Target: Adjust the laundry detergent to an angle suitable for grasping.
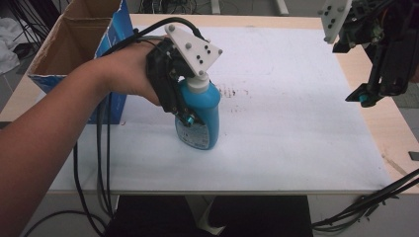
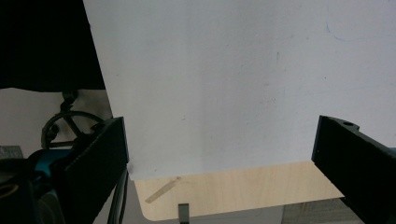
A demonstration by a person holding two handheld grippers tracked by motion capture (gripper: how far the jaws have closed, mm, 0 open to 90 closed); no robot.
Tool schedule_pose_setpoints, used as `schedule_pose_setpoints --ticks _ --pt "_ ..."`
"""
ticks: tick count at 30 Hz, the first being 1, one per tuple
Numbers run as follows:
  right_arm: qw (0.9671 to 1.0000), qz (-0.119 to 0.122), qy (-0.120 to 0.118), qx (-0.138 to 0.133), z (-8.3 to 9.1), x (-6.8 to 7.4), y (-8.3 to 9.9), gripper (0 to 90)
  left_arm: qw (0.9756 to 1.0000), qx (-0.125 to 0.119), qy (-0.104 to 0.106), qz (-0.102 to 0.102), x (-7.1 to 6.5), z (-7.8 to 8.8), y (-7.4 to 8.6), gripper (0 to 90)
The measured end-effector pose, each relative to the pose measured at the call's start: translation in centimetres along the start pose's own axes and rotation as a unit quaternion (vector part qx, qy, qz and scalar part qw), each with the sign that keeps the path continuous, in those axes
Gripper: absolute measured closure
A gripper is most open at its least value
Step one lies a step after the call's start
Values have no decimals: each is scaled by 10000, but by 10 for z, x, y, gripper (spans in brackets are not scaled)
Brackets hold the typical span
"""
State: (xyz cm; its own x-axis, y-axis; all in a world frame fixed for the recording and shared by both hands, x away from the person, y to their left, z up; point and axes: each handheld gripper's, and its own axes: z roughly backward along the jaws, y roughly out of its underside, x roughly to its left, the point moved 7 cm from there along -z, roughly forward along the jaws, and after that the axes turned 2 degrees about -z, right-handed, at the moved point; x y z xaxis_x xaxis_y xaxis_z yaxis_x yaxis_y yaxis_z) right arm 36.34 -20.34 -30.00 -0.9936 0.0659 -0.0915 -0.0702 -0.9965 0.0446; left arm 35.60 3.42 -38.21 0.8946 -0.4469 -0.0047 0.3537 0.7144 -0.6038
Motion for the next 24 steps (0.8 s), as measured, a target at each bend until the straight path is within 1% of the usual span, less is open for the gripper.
schedule_pose_setpoints --ticks 3,4,5,6,8,11,13,20,24 --pt "10000 17 -16 -2 -2 -1 -2 31 10000 -12 22 -32 -1 -1 -1 438" --pt "10000 28 -17 -4 -3 -1 -2 31 10000 1 22 -60 -2 -2 -1 438" --pt "10000 20 -17 6 -3 -1 -3 31 9999 33 34 -131 -2 -2 -2 438" --pt "10000 35 -30 2 -3 -1 -4 31 9999 20 26 -99 -3 -3 -2 438" --pt "10000 47 -34 11 -3 -2 -4 31 9999 26 11 -141 -4 -2 -2 437" --pt "10000 53 -39 19 -4 -3 -5 31 9999 -12 3 -137 -4 -2 -1 436" --pt "10000 43 -39 28 -5 -3 -5 31 9999 9 -2 -143 -4 -2 -1 435" --pt "10000 64 -56 27 -6 -5 -7 31 10000 37 -31 -49 -5 -2 -1 430" --pt "10000 51 -69 47 -6 -5 -7 31 10000 27 11 89 -5 -2 -1 389"
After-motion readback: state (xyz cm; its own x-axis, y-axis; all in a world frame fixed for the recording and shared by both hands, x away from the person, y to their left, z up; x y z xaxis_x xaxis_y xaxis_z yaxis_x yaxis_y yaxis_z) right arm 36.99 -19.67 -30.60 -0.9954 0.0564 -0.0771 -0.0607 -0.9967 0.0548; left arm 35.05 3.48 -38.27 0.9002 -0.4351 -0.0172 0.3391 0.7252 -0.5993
